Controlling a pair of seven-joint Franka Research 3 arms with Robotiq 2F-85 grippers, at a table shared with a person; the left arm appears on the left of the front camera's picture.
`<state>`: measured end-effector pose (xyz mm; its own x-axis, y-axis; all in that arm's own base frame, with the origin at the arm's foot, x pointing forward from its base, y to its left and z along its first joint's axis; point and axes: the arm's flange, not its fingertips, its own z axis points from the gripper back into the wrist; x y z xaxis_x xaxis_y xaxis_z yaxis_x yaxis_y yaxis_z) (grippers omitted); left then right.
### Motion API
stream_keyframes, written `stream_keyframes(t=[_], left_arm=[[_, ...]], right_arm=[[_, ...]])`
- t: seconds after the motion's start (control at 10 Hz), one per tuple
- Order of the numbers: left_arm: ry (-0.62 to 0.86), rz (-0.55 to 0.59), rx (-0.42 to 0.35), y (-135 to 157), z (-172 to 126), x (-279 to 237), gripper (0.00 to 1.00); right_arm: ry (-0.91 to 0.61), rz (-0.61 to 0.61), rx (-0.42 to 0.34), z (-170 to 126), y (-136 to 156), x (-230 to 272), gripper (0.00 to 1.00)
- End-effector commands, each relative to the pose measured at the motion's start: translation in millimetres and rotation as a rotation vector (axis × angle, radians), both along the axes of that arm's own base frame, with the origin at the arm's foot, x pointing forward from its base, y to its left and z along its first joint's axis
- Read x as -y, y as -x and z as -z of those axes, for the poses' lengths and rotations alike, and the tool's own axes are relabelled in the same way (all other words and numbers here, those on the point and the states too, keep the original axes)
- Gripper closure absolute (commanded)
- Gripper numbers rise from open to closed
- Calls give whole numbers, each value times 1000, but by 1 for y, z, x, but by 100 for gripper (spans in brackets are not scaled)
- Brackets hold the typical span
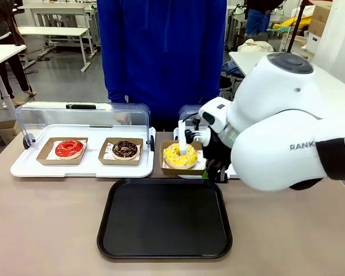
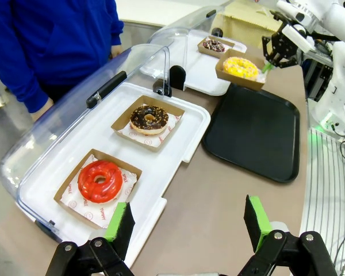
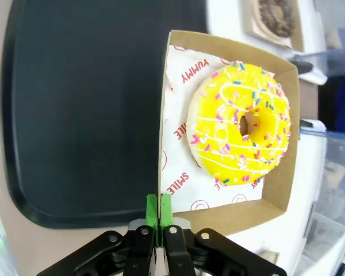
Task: Move the third donut from the left to the tray.
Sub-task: Pick up the Paper togo box containing the Donut indicated by the person and place it on the Handle tray.
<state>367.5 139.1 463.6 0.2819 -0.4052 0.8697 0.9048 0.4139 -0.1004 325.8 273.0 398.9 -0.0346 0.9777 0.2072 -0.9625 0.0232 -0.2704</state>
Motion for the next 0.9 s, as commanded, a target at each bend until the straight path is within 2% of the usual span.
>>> stream_keyframes(t=[0.0,0.5,0.8], left_arm=[[19,8,28,-1,-1,0,0],[19,8,28,-1,-1,0,0],[19,8,28,-1,-1,0,0]], right_arm=[[-18,35,-22,58,82,41,98],[7,45,-66,100,129,35,98],[8,30,-91,114,142,41,98]])
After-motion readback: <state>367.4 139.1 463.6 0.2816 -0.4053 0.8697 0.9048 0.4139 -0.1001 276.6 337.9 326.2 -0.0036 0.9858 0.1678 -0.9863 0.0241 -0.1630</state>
